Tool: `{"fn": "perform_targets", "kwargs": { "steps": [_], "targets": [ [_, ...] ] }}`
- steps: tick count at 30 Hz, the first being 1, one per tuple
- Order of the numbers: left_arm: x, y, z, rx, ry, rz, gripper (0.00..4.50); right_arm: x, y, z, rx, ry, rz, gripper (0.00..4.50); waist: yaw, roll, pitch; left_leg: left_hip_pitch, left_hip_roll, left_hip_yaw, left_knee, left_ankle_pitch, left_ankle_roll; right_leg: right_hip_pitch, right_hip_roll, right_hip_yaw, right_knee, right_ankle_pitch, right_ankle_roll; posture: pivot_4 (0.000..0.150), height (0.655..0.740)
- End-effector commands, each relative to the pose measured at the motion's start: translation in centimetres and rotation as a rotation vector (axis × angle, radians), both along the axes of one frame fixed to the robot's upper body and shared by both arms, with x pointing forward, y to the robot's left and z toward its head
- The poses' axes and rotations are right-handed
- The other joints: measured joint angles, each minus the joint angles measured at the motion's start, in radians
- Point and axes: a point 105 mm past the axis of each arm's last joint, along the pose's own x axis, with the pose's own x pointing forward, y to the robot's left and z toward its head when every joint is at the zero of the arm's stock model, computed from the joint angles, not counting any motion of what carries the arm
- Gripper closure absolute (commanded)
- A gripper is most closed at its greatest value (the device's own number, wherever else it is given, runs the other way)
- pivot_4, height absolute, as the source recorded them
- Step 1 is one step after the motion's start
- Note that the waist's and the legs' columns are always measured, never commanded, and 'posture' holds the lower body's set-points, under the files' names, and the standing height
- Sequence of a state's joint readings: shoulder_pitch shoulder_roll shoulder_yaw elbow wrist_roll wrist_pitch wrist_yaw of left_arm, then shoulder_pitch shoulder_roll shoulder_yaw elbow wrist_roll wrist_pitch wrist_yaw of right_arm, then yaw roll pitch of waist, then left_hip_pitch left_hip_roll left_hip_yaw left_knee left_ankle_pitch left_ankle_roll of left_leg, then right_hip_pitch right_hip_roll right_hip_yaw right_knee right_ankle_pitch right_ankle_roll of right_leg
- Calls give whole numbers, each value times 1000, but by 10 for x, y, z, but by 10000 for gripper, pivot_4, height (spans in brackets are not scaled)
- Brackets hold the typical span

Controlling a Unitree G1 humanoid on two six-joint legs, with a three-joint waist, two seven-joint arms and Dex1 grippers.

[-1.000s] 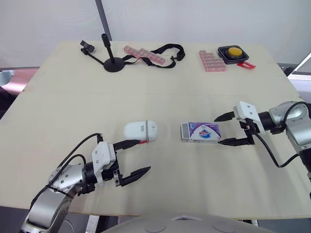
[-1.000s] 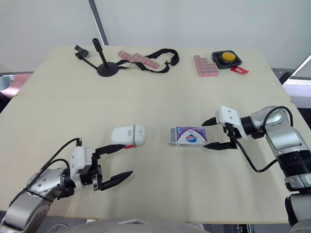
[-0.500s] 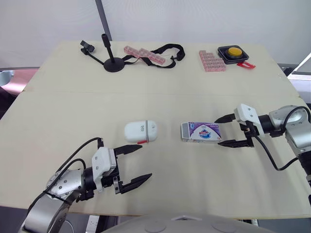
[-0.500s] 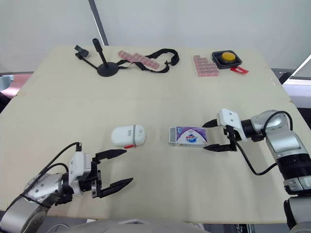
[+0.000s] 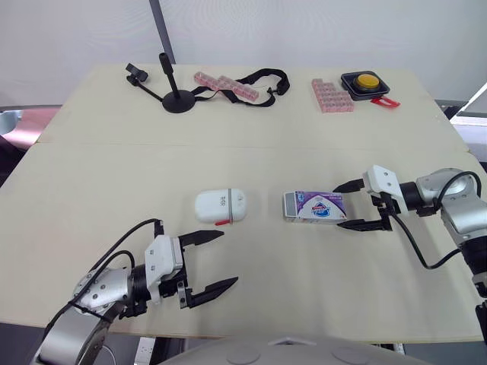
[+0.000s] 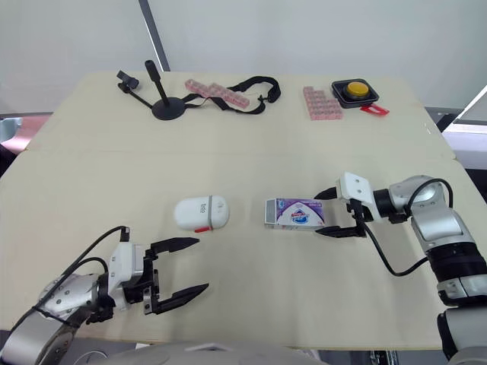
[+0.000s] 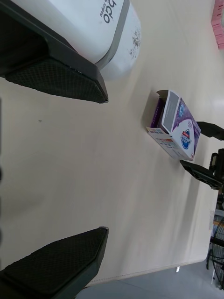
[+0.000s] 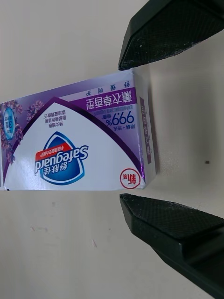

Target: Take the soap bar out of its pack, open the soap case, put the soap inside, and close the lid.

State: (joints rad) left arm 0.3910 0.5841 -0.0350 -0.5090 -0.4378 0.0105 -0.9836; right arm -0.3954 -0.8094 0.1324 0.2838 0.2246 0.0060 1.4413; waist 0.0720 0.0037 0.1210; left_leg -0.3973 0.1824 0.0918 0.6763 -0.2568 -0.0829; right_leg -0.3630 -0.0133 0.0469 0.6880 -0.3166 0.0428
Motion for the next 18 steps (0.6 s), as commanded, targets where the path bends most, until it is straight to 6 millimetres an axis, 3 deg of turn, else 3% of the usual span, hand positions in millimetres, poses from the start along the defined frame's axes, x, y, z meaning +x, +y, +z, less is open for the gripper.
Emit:
{"fn": "perform_targets", "kwargs": {
  "steps": [1, 5, 7, 18],
  "targets": [
    [-3, 0, 1, 0, -20, -8, 0, 3, -1, 7, -1, -28, 5, 237, 0, 0, 0, 0, 0, 0, 0, 0, 0, 0, 0, 0, 0, 0, 0, 1500, 7160],
    [-3, 2, -1, 1, -19, -1, 0, 3, -2, 7, -1, -26, 3, 237, 0, 0, 0, 0, 0, 0, 0, 0, 0, 0, 0, 0, 0, 0, 0, 1500, 7160],
    [-3, 3, -3, 1, -18, 3, 0, 4, -2, 7, 0, -30, 2, 5534, 0, 0, 0, 0, 0, 0, 0, 0, 0, 0, 0, 0, 0, 0, 0, 1500, 7160],
    [-5, 7, -12, 3, -14, 12, 0, 6, 0, 7, 4, -47, -2, 5534, 0, 0, 0, 0, 0, 0, 1, 0, 0, 0, 0, 0, 1, 0, 0, 1500, 7160]
  ]
}}
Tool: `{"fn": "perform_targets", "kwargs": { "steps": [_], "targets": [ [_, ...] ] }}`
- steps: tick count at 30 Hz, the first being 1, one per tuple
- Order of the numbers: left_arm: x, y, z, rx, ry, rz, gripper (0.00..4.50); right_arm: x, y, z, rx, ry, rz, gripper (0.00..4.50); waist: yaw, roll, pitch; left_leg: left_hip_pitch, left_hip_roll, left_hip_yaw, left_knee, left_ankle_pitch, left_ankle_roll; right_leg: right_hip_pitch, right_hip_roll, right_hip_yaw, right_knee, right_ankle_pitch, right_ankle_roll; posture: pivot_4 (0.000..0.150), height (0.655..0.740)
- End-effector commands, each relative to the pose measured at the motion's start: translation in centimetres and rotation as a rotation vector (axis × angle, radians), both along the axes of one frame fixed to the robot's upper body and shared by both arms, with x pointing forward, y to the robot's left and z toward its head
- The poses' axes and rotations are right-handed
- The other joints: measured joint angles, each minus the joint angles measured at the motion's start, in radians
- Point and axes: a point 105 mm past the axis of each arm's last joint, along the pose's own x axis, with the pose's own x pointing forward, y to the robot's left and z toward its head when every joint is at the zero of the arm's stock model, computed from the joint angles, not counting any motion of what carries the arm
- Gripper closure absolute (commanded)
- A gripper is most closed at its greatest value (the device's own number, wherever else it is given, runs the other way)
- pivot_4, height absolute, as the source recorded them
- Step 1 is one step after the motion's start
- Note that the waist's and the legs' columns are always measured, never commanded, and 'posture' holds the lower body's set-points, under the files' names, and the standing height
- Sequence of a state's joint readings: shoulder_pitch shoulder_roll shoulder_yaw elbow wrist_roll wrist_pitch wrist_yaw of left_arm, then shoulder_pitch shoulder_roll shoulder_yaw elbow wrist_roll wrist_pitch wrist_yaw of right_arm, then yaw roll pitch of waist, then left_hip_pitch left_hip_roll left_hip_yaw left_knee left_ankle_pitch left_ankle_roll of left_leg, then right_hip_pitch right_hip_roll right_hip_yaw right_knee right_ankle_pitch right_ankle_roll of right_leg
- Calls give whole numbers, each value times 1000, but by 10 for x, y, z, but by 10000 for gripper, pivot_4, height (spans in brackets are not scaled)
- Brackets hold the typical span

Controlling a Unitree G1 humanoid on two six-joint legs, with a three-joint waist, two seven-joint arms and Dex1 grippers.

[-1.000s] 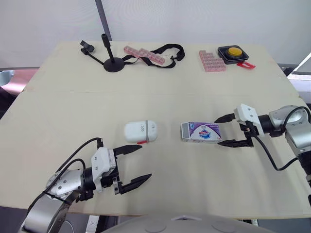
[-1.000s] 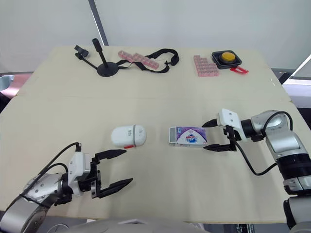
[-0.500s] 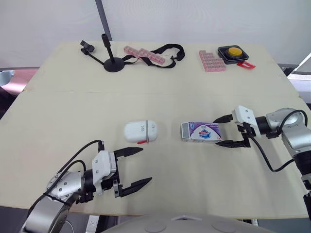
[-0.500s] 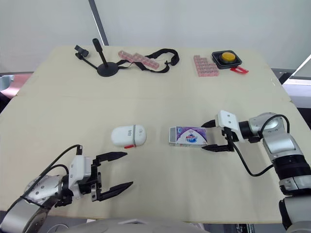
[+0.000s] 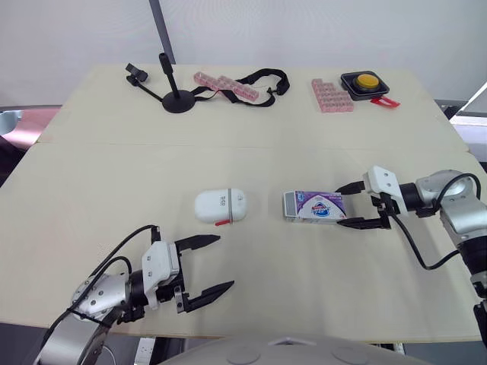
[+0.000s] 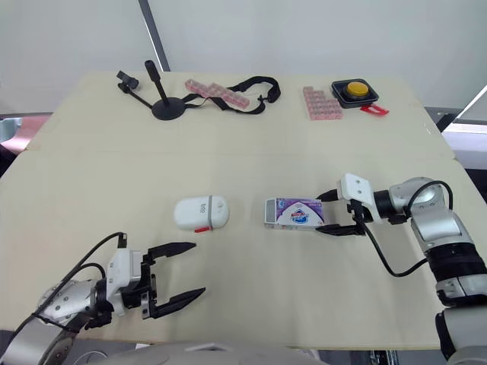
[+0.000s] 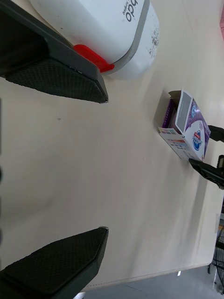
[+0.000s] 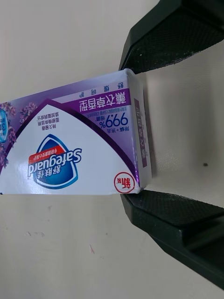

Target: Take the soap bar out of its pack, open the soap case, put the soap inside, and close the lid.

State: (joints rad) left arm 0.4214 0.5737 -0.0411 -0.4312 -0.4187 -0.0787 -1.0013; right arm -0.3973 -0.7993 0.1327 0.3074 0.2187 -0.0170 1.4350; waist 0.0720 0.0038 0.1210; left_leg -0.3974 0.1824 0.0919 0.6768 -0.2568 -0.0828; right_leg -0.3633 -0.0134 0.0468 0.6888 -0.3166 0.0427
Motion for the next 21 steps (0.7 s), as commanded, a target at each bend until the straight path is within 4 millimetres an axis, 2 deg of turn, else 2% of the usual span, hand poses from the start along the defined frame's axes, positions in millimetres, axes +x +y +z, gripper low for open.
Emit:
{"fn": "perform_targets", "kwargs": {
  "steps": [1, 2, 6, 16, 21],
  "targets": [
    [-2, 0, 0, -2, -21, -9, 0, 4, 0, 9, 0, -39, 4, 5534, 0, 0, 0, 0, 0, 0, 0, 0, 0, 0, 0, 0, 0, 0, 0, 1500, 7160],
    [-2, 0, 0, -3, -20, -9, 0, 4, 0, 9, 1, -37, 4, 5534, 0, 0, 0, 0, 0, 0, 0, 0, 0, 0, 0, 0, 0, 0, 0, 1500, 7160],
    [-3, 1, -2, -3, -22, -10, 0, 4, 0, 10, 3, -43, 1, 16813, 0, 0, 0, 0, 0, 0, 0, 0, 0, 0, 0, 0, 0, 0, 0, 1500, 7160],
    [-1, -2, 3, -20, -47, -15, 0, 5, 1, 16, 9, -64, 6, 16813, 0, 0, 0, 0, 0, 0, 0, 0, 0, 0, 0, 0, 0, 0, 0, 1500, 7160],
    [-2, -2, 3, -16, -46, -16, 0, 6, 3, 29, 4, -97, 22, 16813, -1, 0, 0, 0, 0, 0, 0, 0, 0, 0, 0, 0, 1, 0, 0, 1500, 7160]
  ]
}}
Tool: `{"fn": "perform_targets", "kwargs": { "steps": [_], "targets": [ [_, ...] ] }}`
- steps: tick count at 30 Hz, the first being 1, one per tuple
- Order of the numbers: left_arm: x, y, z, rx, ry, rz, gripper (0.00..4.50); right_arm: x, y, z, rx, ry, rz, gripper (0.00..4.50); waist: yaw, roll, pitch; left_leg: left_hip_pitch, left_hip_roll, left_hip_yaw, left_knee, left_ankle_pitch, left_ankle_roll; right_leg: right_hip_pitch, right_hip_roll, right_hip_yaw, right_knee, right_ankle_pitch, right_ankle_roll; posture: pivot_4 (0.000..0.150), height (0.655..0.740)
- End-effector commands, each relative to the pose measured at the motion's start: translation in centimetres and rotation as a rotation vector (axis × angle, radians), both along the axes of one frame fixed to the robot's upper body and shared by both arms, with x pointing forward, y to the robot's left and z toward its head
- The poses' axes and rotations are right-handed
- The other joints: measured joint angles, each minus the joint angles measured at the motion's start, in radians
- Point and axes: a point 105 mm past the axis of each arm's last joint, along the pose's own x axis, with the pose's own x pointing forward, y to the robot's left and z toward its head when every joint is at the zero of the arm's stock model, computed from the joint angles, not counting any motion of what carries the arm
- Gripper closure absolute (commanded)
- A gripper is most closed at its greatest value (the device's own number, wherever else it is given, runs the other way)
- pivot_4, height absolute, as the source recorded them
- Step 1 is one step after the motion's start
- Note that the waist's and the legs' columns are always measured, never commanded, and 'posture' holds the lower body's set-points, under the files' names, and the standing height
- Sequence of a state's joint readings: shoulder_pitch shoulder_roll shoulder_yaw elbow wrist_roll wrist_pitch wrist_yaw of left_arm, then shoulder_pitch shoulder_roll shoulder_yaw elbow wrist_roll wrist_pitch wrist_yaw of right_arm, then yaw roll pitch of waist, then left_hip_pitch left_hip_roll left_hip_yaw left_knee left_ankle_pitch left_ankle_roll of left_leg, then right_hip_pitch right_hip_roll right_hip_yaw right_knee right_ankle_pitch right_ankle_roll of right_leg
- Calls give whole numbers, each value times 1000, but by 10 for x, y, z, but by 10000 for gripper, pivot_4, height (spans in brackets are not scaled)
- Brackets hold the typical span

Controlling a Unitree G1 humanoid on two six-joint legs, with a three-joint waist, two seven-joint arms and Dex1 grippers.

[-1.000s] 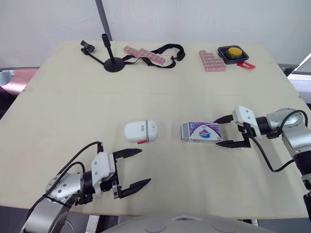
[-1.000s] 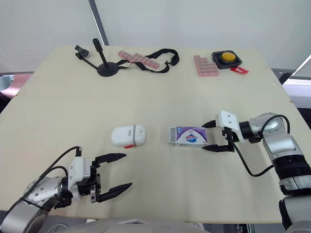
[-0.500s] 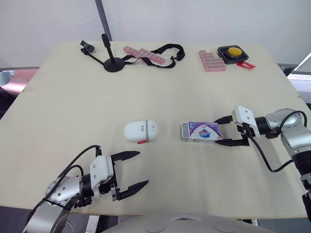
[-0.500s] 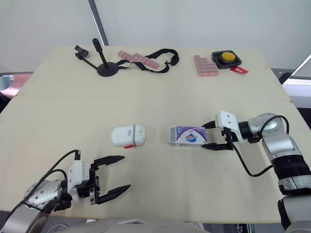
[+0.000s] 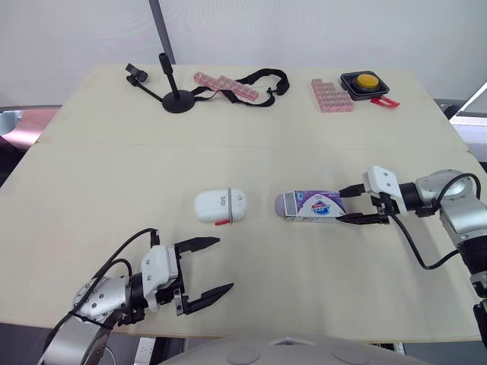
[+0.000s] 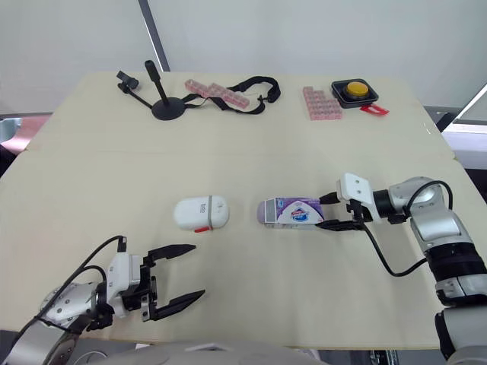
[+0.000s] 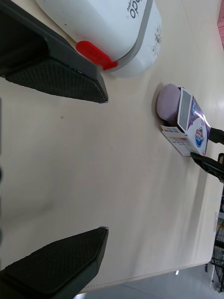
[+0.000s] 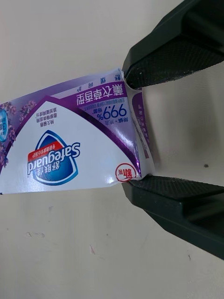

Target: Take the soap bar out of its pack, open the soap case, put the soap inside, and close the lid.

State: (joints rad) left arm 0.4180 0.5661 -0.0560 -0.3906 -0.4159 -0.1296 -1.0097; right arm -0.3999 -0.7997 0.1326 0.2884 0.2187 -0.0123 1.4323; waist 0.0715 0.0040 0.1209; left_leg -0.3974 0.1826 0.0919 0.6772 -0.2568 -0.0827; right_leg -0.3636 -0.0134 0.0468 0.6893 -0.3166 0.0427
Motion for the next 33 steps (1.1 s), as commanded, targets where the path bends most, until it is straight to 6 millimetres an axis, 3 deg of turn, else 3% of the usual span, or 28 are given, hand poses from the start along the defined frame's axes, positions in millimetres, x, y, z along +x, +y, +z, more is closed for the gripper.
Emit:
{"fn": "perform_targets", "kwargs": {
  "steps": [1, 11, 17, 22, 25, 33],
  "targets": [
    [-1, -2, 7, -5, -34, -13, 0, 6, 1, 30, 2, -91, 18, 16813, 0, 0, 0, 0, 0, 0, 0, 0, 0, 0, 0, 0, 0, 0, 0, 1500, 7160],
    [-3, 0, 2, -1, -25, -15, 0, -1, 10, 54, -70, -134, 74, 16813, 2, 0, 0, 0, 0, 0, 0, 0, 0, -1, 0, 0, 0, 0, 0, 1500, 7160],
    [-3, 0, 1, 3, -20, -23, 0, -3, -5, 57, -153, -158, 70, 16813, 3, 0, 0, -1, 0, 0, 0, 0, 0, -1, 0, 0, 0, 0, 0, 1500, 7160],
    [-3, 0, 2, 5, -20, -27, 0, -5, -31, 58, -187, -149, -2, 16813, 4, 0, 0, -1, 1, 0, 0, 0, 0, -1, 0, 2, 0, 0, 0, 1500, 7160],
    [-3, 0, 1, 7, -19, -31, 0, -6, -57, 60, -189, -150, -98, 16813, 6, 0, 0, -2, 0, 0, 0, 0, 0, -1, -1, 2, 0, 0, 0, 1500, 7160],
    [2, -2, 6, 8, -30, -38, 0, 4, -114, 58, 32, -208, -511, 16813, 4, 1, -1, -4, 0, 0, 1, 0, 0, 0, 0, 2, 0, 0, 0, 1500, 7160]
  ]
}}
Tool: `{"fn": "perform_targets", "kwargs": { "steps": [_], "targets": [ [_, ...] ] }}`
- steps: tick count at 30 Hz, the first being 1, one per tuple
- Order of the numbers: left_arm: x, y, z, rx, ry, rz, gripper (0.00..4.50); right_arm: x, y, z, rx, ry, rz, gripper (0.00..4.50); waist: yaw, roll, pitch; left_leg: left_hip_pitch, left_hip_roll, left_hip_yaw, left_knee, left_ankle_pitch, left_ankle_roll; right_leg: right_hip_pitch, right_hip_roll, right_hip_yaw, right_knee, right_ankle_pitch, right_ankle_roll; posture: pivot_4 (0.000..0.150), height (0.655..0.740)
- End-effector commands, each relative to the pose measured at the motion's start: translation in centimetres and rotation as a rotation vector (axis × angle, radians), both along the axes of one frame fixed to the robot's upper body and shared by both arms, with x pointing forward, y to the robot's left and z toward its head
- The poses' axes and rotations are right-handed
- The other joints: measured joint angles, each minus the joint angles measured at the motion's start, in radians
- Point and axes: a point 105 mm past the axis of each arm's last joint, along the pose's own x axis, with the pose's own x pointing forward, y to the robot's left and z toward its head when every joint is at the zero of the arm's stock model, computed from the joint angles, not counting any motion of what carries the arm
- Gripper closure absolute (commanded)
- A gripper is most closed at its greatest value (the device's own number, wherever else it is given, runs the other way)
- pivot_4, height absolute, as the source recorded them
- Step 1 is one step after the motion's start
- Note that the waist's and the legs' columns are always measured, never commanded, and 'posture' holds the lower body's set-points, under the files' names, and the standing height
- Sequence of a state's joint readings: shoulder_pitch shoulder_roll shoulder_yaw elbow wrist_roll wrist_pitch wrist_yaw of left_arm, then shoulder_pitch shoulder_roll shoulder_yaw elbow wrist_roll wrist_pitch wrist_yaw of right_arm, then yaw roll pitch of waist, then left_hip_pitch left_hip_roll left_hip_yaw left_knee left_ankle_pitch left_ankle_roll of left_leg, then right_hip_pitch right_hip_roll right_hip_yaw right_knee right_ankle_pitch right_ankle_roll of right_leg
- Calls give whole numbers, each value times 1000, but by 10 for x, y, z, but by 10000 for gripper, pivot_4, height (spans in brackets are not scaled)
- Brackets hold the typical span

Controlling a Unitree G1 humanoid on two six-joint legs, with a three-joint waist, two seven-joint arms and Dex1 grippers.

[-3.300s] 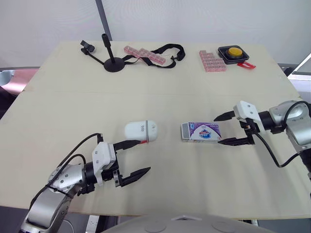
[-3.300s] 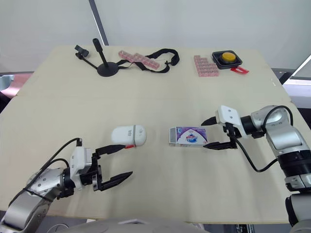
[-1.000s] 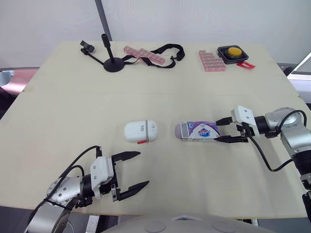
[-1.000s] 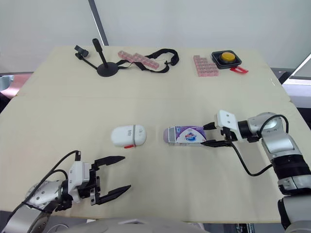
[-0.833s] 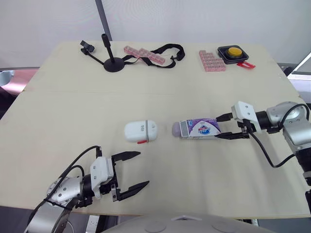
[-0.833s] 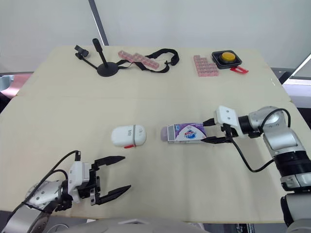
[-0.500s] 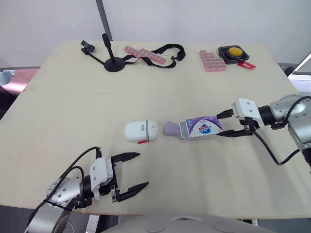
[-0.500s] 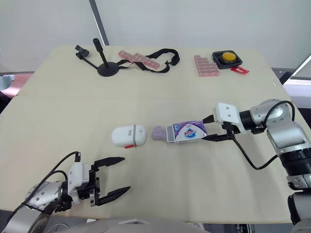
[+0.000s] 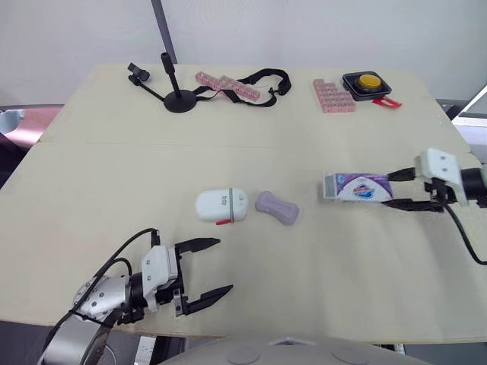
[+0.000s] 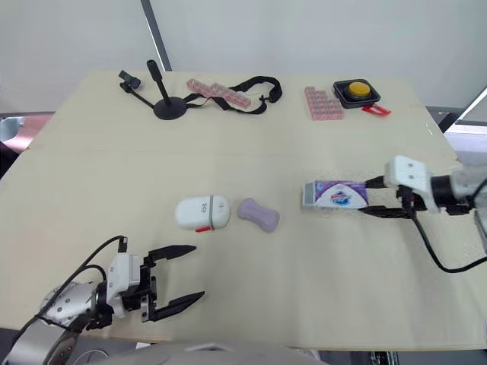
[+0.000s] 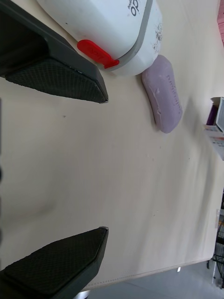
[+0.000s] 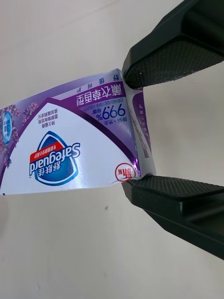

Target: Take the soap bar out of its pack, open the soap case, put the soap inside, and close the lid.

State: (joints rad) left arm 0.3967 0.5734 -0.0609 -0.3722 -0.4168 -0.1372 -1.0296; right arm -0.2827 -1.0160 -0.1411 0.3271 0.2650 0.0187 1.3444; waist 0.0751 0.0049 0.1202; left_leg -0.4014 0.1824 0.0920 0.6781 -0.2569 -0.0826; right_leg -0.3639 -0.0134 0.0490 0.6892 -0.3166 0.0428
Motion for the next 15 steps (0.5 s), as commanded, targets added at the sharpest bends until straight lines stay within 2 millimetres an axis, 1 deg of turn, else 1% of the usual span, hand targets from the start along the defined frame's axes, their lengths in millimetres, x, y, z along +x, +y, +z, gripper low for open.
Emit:
{"fn": "perform_targets", "kwargs": {
  "steps": [1, 3, 5, 7, 11, 15],
  "targets": [
    [1, -2, 7, 1, -24, -13, 0, 5, -22, 9, 116, -111, -177, 16813, 0, 0, 0, 0, 0, 0, 0, 0, 0, 0, 0, 0, 0, 0, 0, 1500, 7160],
    [2, -3, 9, -1, -27, -12, 0, 5, -29, 3, 165, -140, -270, 16813, 2, 1, -1, 0, 0, 0, 0, 0, 0, 0, 0, 0, 0, 0, 0, 1500, 7160],
    [2, -3, 11, -1, -29, -11, 0, 7, -37, -6, 218, -176, -424, 16813, 2, 1, -1, 0, 0, 0, 0, 0, 0, 0, 0, -1, 0, 0, 0, 1500, 7160],
    [3, -4, 13, -2, -30, -7, 0, 9, -41, -15, 260, -212, -568, 16813, 2, 2, -1, 1, 0, 0, 0, 0, 0, 0, 0, 0, 0, 0, 0, 1500, 7160],
    [5, -6, 18, -4, -31, -1, 0, 9, -39, -25, 278, -242, -750, 16813, 0, 9, -5, 4, -1, 1, 0, 0, 0, 0, 0, -1, 0, 0, 0, 1500, 7160],
    [6, -8, 21, -5, -31, 0, 0, 10, -37, -30, 311, -232, -894, 16813, -2, 11, -7, 7, -1, 1, -1, 0, -1, 2, 0, -1, 0, 0, 0, 1500, 7160]
  ]
}}
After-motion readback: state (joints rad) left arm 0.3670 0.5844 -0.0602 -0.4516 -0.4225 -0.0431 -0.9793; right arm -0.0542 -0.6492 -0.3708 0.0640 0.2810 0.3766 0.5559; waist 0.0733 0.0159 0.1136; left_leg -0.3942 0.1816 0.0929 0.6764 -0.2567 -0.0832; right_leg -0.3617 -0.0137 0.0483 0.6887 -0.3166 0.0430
